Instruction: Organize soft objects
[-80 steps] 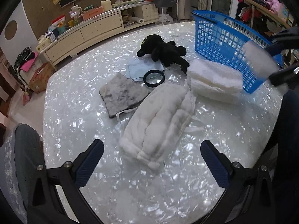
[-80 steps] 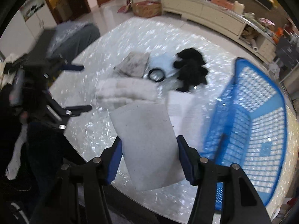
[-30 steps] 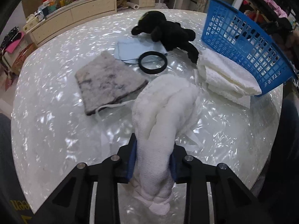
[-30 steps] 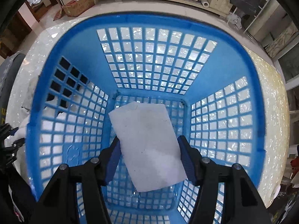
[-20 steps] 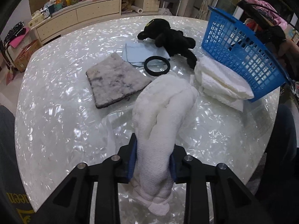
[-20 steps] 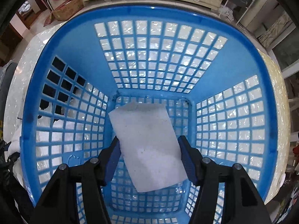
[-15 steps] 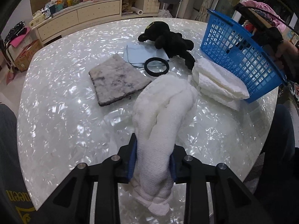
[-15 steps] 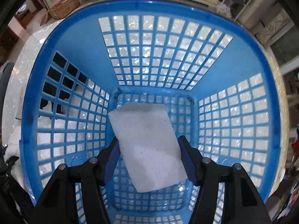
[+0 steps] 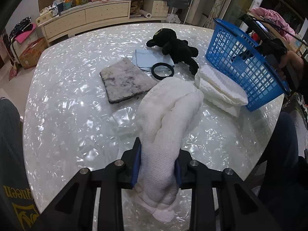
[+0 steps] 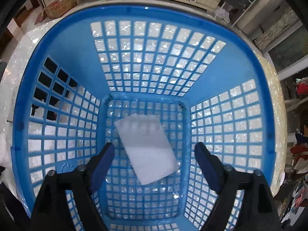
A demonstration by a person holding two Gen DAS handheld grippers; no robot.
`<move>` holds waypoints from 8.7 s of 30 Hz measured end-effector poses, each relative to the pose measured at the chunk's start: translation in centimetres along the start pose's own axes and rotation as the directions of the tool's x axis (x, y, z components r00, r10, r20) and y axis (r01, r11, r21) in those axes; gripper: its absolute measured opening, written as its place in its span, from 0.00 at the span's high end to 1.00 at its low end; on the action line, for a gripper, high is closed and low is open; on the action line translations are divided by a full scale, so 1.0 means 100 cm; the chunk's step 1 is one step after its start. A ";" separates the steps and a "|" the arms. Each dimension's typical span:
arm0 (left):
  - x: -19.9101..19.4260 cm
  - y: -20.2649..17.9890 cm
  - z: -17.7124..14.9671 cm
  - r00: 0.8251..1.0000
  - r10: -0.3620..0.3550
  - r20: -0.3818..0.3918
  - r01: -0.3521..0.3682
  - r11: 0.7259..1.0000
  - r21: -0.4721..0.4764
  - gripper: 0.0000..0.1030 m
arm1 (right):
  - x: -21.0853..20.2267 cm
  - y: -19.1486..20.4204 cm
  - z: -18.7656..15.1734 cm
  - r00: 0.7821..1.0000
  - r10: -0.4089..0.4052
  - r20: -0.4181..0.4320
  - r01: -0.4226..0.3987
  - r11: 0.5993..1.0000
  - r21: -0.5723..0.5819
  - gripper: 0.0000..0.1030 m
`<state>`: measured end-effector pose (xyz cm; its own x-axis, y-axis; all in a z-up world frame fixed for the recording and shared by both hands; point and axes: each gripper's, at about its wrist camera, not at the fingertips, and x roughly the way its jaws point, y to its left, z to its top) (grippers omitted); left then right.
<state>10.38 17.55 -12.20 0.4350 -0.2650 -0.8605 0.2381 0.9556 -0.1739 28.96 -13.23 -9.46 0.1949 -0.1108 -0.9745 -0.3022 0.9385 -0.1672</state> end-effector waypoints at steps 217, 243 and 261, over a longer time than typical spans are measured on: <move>0.024 -0.024 0.016 0.995 0.042 -0.085 -0.048 0.997 -0.066 0.00 | 0.010 0.160 -0.067 0.991 0.133 0.032 -0.121 0.960 -0.251 0.41; -0.031 -0.020 0.014 0.998 0.055 -0.011 -0.056 0.995 -0.084 0.00 | -0.026 0.177 -0.096 0.979 0.161 0.128 -0.122 0.955 -0.270 0.91; -0.081 -0.029 0.045 0.995 0.097 0.038 -0.096 0.994 -0.043 0.00 | -0.131 0.124 -0.094 0.910 0.308 0.277 -0.239 0.937 -0.255 0.91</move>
<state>10.10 16.29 -2.60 0.4887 -0.1753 -0.8547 0.1578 0.9812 -0.1111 13.93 -3.19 -0.18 0.3433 0.2787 -0.8969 -0.5675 0.8225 0.0384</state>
